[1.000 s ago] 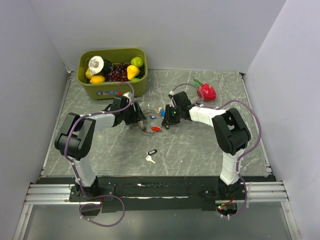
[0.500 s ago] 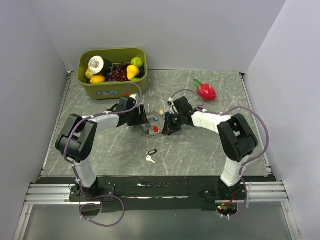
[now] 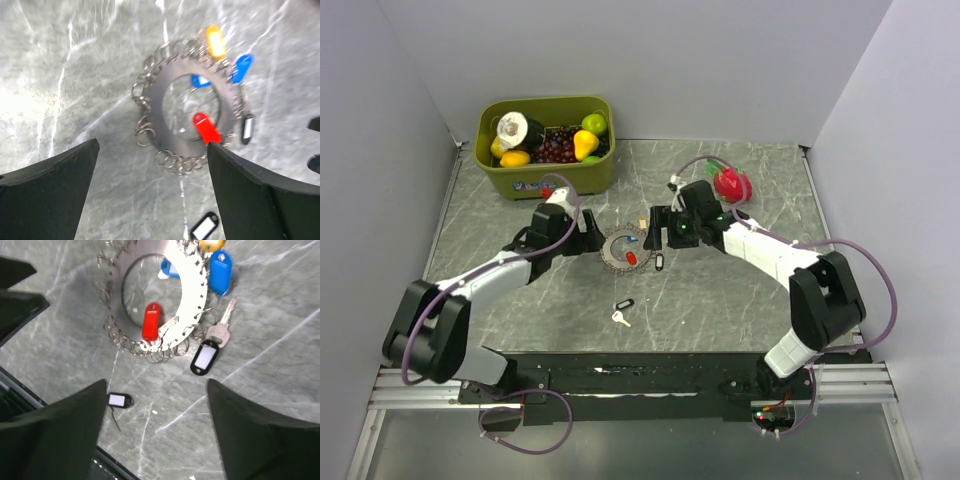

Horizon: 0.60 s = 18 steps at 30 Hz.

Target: Put the keys on the keyring

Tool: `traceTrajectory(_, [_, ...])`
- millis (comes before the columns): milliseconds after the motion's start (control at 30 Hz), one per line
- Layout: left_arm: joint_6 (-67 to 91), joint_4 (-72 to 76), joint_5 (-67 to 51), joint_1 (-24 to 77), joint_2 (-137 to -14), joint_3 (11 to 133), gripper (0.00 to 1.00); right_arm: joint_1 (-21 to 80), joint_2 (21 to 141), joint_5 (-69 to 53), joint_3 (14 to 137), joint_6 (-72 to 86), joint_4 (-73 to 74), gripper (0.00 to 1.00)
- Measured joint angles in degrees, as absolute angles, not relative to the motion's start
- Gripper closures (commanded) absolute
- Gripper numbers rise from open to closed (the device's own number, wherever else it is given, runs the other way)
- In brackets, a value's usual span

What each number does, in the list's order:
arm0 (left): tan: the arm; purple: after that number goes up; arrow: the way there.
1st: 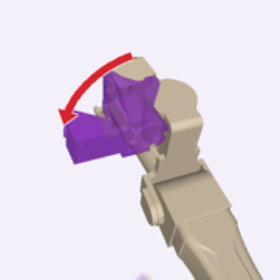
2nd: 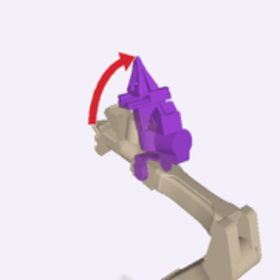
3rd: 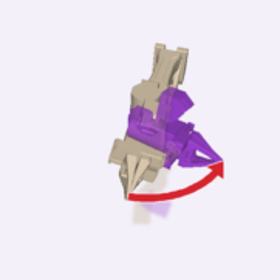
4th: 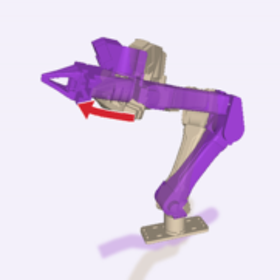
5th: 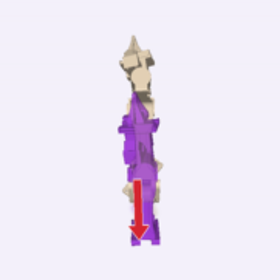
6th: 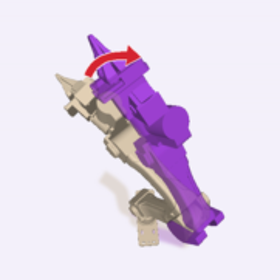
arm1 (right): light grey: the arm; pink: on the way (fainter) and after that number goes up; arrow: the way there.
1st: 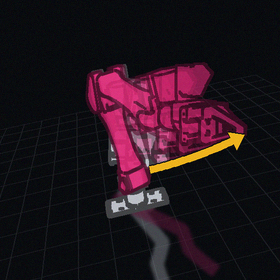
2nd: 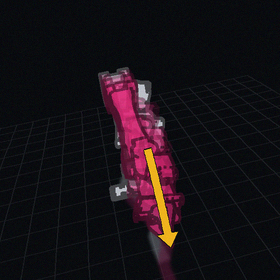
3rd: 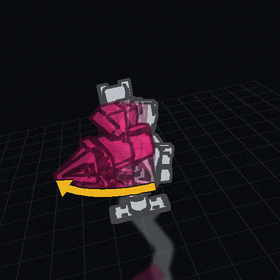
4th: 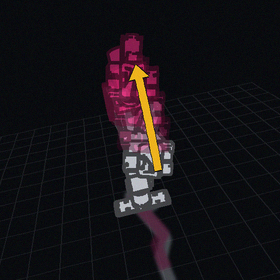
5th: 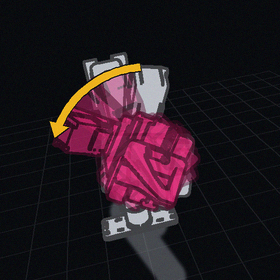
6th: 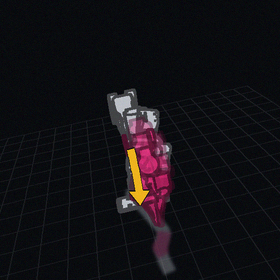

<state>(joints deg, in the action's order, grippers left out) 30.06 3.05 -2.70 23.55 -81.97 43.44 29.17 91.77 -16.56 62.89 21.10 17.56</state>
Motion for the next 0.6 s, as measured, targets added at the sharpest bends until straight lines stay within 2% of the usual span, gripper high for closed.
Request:
traceTrajectory(33, [30.35,3.9,-2.66,23.35,-80.51,42.57,0.03,28.77,90.87,-16.56,62.39,20.82,17.15,0.01])
traceTrajectory(167, [30.94,5.23,-1.83,22.48,-80.58,43.42,0.01,25.8,87.48,-19.22,58.92,20.75,14.04,0.01])
traceTrajectory(400, [31.33,-0.34,0.47,22.5,-93.36,54.28,0.08,21.06,86.78,-23.03,55.77,21.32,12.71,0.01])
traceTrajectory(600, [30.55,-10.07,10.11,28.45,-105.54,66.7,0.15,20.84,86.67,-22.98,55.77,21.23,13.13,0.01])
